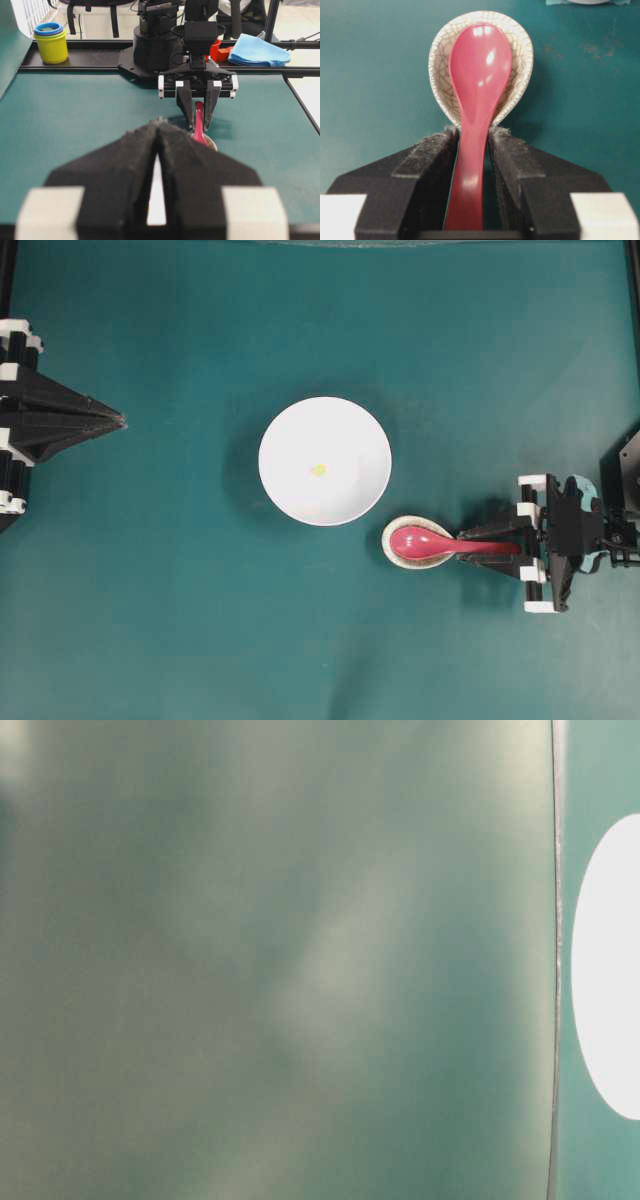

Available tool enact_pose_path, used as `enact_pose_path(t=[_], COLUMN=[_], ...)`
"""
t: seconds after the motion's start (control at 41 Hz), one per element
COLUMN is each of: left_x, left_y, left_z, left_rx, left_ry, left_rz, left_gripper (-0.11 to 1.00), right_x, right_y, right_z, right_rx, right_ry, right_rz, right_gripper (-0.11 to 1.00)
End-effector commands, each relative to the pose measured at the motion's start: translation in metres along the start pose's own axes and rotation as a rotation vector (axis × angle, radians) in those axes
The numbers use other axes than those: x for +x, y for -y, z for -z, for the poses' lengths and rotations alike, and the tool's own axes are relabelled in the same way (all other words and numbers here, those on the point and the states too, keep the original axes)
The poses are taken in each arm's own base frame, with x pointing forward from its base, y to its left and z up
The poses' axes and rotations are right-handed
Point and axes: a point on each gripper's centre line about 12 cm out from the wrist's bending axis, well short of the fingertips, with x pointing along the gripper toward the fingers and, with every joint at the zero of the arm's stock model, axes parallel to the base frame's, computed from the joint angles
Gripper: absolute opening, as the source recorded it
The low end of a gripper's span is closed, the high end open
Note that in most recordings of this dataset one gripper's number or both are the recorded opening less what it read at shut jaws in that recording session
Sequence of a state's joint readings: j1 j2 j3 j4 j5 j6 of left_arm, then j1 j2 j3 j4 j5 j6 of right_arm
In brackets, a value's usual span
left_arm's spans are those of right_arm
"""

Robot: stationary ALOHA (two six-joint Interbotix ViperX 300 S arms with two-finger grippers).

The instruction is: Scoop the yellow hexagonal prism block from the bowl with a spoon using the right arm.

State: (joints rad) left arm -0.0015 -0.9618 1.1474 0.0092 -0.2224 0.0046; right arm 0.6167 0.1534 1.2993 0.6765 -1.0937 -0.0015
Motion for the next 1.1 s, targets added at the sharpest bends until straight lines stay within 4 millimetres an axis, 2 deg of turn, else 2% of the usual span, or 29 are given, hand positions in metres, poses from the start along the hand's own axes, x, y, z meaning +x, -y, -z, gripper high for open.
enact_pose_path(t=[0.0,0.804,1.073], left_x=[0.0025,0.0025,0.0025], left_y=[-0.0003,-0.0003,-0.0003], left_z=[-0.0071,-0.0073,-0.0073], left_rx=[0.002,-0.003,-0.003], left_ry=[0.017,0.018,0.018], left_rz=[-0.001,-0.001,-0.001], left_gripper=[0.04,0.04,0.04], right_x=[-0.0003,-0.0001,-0.0003], right_y=[-0.0034,-0.0039,-0.0050], right_z=[-0.0080,-0.0098,-0.0139], right_rx=[0.015,0.011,0.023], right_ry=[0.036,0.047,0.060], right_rz=[-0.012,-0.014,-0.018], right_gripper=[0.39,0.38,0.25])
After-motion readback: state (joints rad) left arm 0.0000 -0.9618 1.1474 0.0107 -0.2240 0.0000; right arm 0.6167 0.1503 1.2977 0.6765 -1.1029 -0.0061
